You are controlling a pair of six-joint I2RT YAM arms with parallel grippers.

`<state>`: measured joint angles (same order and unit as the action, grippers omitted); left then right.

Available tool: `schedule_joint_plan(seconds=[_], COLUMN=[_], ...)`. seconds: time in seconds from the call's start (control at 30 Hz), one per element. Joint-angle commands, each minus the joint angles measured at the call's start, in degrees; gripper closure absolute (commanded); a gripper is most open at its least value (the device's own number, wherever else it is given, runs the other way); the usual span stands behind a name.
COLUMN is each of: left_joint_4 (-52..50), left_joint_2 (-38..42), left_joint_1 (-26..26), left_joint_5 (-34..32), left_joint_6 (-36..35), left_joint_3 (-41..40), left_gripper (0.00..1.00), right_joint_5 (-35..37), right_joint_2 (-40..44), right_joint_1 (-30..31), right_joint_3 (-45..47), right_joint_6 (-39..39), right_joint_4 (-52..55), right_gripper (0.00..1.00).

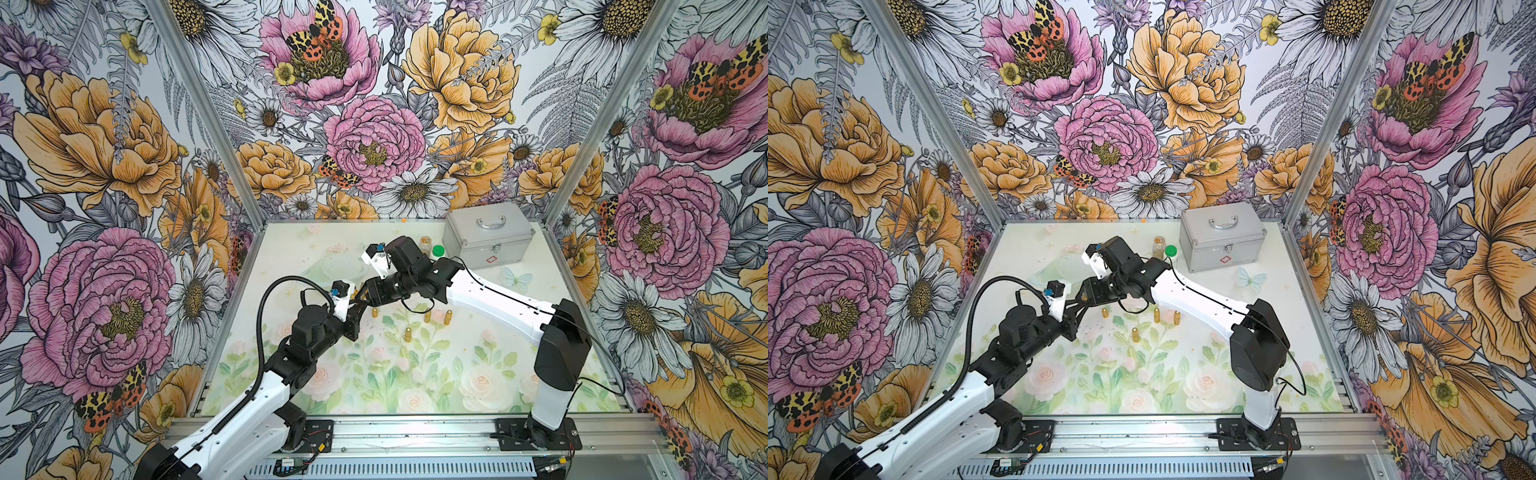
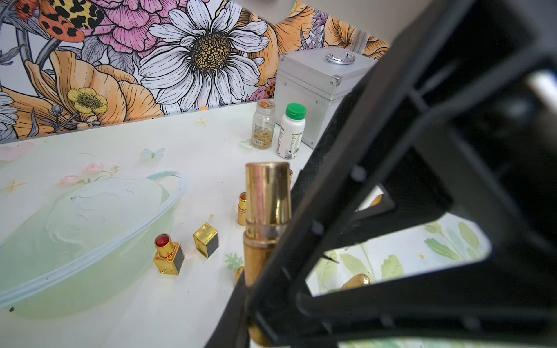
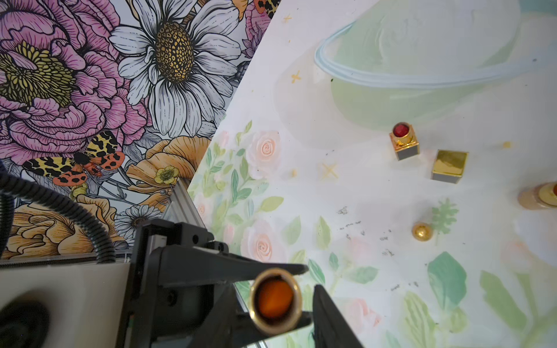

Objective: Open the lipstick cap
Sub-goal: Place the lipstick at the center of the board.

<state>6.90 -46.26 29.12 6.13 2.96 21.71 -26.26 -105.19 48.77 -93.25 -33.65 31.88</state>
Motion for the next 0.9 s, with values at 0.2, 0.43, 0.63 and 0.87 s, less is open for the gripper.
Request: schedule_joint_plan(seconds=[0.2, 0.43, 0.63, 0.87], left_joint_4=[2.4, 2.5, 2.6, 2.7], left_joint_2=[-0.1, 0.0, 0.0, 0.0], left_joint_1=[0.4, 0.5, 0.6, 0.7], left_joint_5=[1.4, 1.3, 1.2, 0.9], left_joint_6=[-1.2, -1.3, -1.2, -1.2], left_joint_3=[2.0, 1.8, 1.9, 1.8], left_gripper=[1.00, 1.00, 1.00, 0.88], right_joint_5=[-1.2, -0.4, 0.2, 2.8], right_joint_2=[-1.2, -1.0, -0.6, 0.2], right_joint_1=[-0.1, -0.4, -0.7, -1.1], right_joint_3=[-1.8, -1.8, -1.9, -1.9], right_joint_6=[-0.1, -0.1, -0.2, 0.5], right_joint_4=[-1.1, -1.2, -1.4, -1.4], right_gripper=[0.68, 0.74, 0.78, 0.79])
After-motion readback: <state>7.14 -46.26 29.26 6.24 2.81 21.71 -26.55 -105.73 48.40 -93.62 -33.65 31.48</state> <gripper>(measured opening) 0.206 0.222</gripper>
